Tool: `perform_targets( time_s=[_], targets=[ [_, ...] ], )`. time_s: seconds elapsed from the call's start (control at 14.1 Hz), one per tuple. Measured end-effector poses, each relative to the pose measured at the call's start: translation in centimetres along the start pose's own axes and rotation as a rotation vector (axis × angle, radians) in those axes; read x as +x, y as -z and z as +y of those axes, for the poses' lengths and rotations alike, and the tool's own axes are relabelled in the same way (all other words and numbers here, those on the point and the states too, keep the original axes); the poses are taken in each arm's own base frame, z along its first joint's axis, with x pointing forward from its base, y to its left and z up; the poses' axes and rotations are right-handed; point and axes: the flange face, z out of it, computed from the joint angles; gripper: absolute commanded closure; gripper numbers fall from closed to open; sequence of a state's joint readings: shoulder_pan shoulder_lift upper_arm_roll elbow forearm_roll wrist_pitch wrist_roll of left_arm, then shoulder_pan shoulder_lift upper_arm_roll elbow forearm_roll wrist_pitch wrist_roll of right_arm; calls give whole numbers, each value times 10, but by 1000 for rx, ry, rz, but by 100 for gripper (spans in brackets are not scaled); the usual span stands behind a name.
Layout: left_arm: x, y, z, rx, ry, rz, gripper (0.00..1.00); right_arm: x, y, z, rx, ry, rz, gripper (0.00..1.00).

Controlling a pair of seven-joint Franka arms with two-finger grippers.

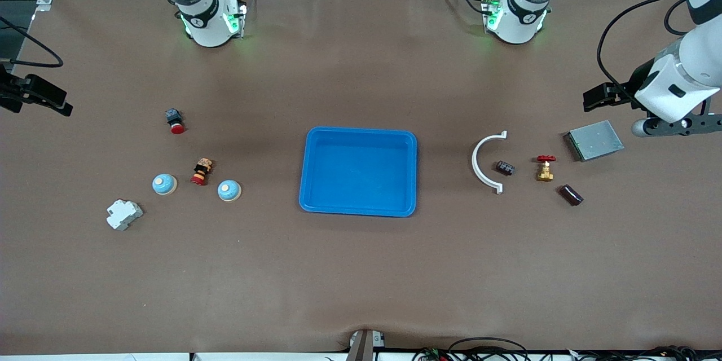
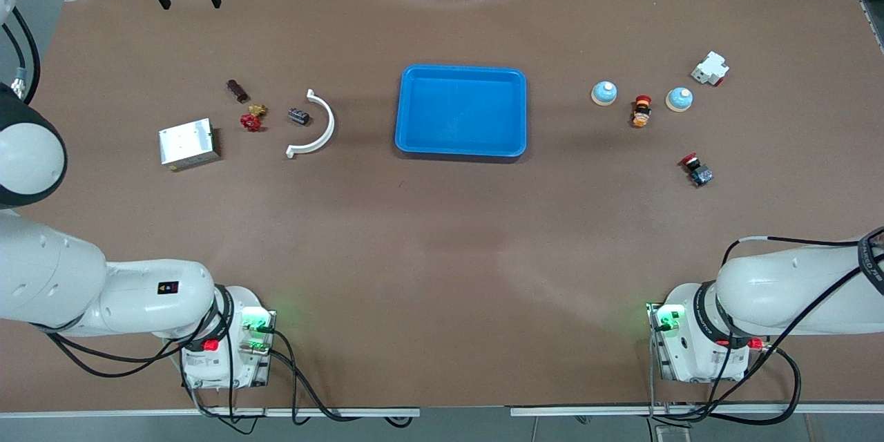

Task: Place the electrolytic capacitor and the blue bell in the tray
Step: 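Move the left gripper toward the capacitors while the right gripper reaches the bells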

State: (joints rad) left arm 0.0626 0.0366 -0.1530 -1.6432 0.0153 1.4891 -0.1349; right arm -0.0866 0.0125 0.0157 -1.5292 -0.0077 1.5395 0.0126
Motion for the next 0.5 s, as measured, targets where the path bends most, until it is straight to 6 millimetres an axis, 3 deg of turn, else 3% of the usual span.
perform_targets(
  time_s=[0.21, 0.5],
  targets=[
    [0, -8, -2, 3, 33, -27, 0, 0, 0, 0, 1, 0, 0, 0],
    [13, -41, 2, -33, 168, -32, 0, 2, -4, -1, 3, 1, -7, 0]
  ],
)
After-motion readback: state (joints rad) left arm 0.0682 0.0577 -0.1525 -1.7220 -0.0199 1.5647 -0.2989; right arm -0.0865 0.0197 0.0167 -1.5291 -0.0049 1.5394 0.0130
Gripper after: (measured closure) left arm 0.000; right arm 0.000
